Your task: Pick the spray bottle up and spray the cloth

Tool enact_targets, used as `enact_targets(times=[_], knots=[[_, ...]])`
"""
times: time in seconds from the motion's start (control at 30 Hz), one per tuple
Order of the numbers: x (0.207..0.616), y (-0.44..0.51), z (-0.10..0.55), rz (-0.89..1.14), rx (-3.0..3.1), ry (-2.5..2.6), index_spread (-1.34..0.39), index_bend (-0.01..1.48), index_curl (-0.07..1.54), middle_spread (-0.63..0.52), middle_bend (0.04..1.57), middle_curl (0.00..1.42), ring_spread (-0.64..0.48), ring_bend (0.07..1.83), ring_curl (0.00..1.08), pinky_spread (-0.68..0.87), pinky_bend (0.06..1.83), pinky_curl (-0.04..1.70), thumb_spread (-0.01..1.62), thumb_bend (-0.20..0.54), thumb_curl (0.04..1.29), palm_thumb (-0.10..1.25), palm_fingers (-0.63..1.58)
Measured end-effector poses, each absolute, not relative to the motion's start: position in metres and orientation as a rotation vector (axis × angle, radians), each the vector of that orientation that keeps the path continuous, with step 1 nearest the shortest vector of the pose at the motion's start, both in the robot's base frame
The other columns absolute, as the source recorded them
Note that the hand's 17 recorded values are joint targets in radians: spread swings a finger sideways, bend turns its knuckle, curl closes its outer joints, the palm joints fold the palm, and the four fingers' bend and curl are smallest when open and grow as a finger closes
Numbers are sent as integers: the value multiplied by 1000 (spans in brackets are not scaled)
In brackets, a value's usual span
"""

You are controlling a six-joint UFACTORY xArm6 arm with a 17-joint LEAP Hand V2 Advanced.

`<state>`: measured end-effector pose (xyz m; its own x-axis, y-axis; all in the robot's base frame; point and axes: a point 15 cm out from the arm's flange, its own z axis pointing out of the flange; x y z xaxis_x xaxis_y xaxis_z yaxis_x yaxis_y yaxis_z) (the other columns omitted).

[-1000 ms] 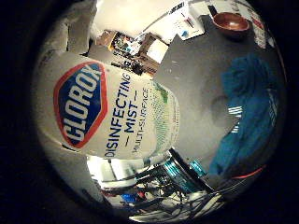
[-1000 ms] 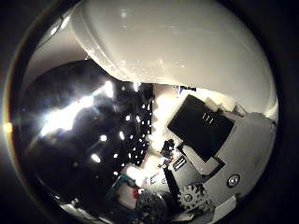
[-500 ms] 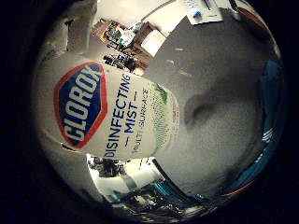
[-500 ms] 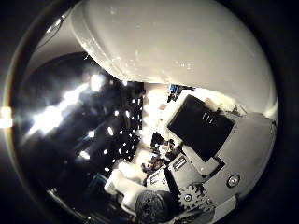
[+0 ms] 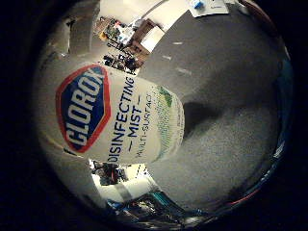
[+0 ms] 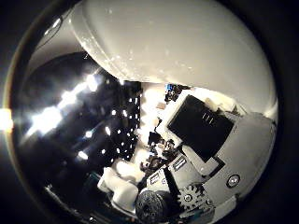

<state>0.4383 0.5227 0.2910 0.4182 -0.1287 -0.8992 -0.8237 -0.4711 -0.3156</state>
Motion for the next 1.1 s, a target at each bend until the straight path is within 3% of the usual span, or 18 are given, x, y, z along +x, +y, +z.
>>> enact_targets(times=[0.2, 0.3, 0.47, 0.6, 0.67, 0.8, 0.93, 1.1], knots=[[444, 514, 282, 1079, -1894, 826, -221, 946, 777, -74, 1309, 618, -152, 1463, 574, -215, 972, 1342, 687, -33, 818, 829, 1143], [443, 511, 273, 1087, -1913, 842, -251, 769, 759, -76, 1248, 601, -154, 1431, 551, -247, 973, 1220, 683, -34, 790, 817, 1127], [448, 482, 248, 1065, -2034, 887, -305, 393, 729, -112, 1051, 567, -173, 1355, 525, -373, 958, 1017, 789, -29, 706, 790, 868], [447, 463, 245, 1102, -2058, 895, -354, 217, 673, -123, 894, 544, -183, 1318, 507, -449, 854, 926, 959, -25, 613, 766, 601], [446, 459, 244, 1110, -2068, 893, -360, 222, 665, -125, 825, 535, -183, 1250, 495, -427, 808, 915, 1010, -28, 574, 742, 461], [443, 448, 240, 1130, -2100, 897, -357, 258, 601, -78, 625, 466, -141, 1000, 409, -155, 638, 865, 1047, -30, 492, 709, 114], [442, 439, 245, 1145, -2109, 891, -339, 229, 515, -5, 457, 394, -33, 768, 316, 180, 586, 767, 1040, -28, 426, 679, 45], [448, 433, 261, 1112, -2101, 882, -322, 183, 441, 52, 336, 350, 23, 624, 259, 364, 502, 635, 1037, -25, 381, 669, 80]])
